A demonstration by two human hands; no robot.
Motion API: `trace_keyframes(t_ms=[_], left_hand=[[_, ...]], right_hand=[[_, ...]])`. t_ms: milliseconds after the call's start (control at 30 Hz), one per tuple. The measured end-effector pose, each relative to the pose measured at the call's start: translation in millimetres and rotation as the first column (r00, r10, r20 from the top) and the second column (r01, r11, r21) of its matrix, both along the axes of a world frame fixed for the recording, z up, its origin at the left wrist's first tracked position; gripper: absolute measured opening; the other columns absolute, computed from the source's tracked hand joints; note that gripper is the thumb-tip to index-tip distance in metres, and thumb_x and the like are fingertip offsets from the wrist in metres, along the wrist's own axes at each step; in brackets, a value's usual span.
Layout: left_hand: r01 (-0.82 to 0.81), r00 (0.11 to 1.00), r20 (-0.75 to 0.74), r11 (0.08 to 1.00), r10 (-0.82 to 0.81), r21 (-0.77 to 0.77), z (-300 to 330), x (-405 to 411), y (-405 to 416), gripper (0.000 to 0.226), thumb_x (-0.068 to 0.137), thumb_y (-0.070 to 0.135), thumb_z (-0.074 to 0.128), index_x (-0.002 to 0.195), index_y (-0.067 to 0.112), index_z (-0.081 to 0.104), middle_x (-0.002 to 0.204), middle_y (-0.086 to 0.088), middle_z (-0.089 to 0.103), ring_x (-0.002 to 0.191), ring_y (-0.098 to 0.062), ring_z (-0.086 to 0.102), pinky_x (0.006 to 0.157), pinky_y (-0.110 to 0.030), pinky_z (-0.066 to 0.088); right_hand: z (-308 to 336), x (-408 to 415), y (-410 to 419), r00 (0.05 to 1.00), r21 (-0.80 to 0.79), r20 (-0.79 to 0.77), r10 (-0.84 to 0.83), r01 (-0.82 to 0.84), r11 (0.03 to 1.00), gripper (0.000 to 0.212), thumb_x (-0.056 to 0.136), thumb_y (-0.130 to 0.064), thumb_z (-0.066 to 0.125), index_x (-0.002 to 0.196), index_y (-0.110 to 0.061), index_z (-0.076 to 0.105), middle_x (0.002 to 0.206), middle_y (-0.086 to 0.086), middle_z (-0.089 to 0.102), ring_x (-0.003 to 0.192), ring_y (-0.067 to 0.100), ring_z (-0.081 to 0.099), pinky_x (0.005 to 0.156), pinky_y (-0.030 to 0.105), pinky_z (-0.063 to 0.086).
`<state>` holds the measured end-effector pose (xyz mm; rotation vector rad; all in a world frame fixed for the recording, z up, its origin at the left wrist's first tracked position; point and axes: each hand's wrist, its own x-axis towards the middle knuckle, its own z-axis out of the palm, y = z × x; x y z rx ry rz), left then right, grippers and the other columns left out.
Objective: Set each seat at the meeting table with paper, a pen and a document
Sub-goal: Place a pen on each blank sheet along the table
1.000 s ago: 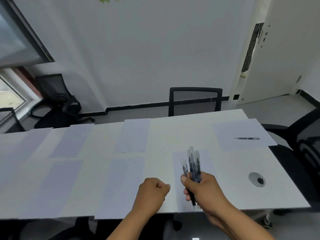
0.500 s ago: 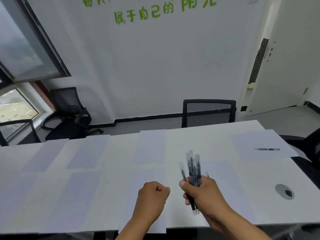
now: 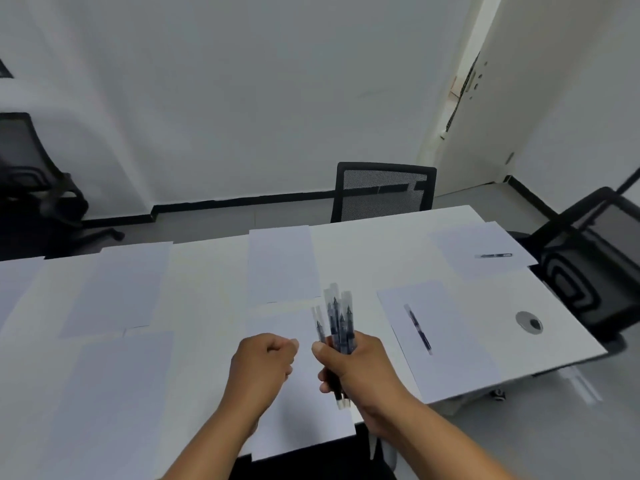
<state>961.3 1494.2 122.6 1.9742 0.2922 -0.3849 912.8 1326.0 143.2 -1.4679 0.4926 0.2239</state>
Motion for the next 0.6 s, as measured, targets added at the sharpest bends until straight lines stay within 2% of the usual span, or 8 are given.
trace_keyframes(t_ms=[167, 367, 467, 533, 600], left_hand=[[-0.018, 1.000, -0.003, 0.997, 0.018, -0.076, -6, 15, 1, 0.028, 0.103, 0.031, 0.071, 0.082, 0.014, 0.079, 0.077, -0.001, 0.078, 0.078, -0.021, 0.076, 0.083, -0.041, 0.067], [-0.045, 0.999, -0.017, 0.983, 0.043, -0.180, -10, 28, -14, 0.025, 0.104, 0.030, 0.071, 0.088, 0.014, 0.082, 0.077, 0.002, 0.078, 0.068, -0.007, 0.071, 0.073, -0.026, 0.061], [-0.023, 1.000, -0.014, 0.988, 0.021, -0.155, -17, 34, -15, 0.027, 0.103, 0.032, 0.072, 0.085, 0.015, 0.082, 0.075, 0.003, 0.076, 0.064, -0.004, 0.068, 0.075, -0.028, 0.061], [-0.002, 1.000, -0.022, 0.992, -0.001, -0.126, -23, 37, -13, 0.026, 0.102, 0.031, 0.073, 0.082, 0.017, 0.082, 0.078, 0.001, 0.077, 0.066, -0.005, 0.069, 0.078, -0.032, 0.063], [0.023, 0.999, -0.046, 0.994, -0.028, -0.103, -30, 40, -11, 0.023, 0.101, 0.027, 0.074, 0.081, 0.022, 0.084, 0.082, 0.003, 0.079, 0.070, -0.007, 0.070, 0.078, -0.030, 0.063]], right_hand=[[-14, 6, 8, 0.999, -0.008, -0.042, -0.014, 0.014, 1.000, 0.017, 0.095, -0.024, 0.080, 0.101, -0.010, 0.073, 0.074, 0.000, 0.070, 0.067, 0.020, 0.069, 0.076, 0.043, 0.063], [-40, 21, 7, 0.996, -0.006, -0.085, 0.033, -0.034, 0.999, 0.017, 0.097, -0.024, 0.078, 0.099, -0.009, 0.072, 0.073, 0.003, 0.070, 0.066, 0.021, 0.068, 0.075, 0.044, 0.060], [-54, 28, 5, 0.993, 0.020, -0.109, 0.039, -0.037, 0.999, 0.018, 0.097, -0.022, 0.078, 0.098, -0.006, 0.070, 0.070, 0.005, 0.067, 0.065, 0.023, 0.066, 0.073, 0.045, 0.057], [-63, 31, 5, 0.991, 0.035, -0.127, 0.048, -0.044, 0.998, 0.021, 0.097, -0.021, 0.079, 0.098, -0.002, 0.070, 0.069, 0.006, 0.066, 0.064, 0.023, 0.065, 0.073, 0.045, 0.056], [-68, 34, 6, 0.988, 0.047, -0.137, 0.071, -0.065, 0.997, 0.024, 0.097, -0.020, 0.079, 0.100, 0.002, 0.070, 0.069, 0.007, 0.066, 0.064, 0.023, 0.065, 0.072, 0.044, 0.056]])
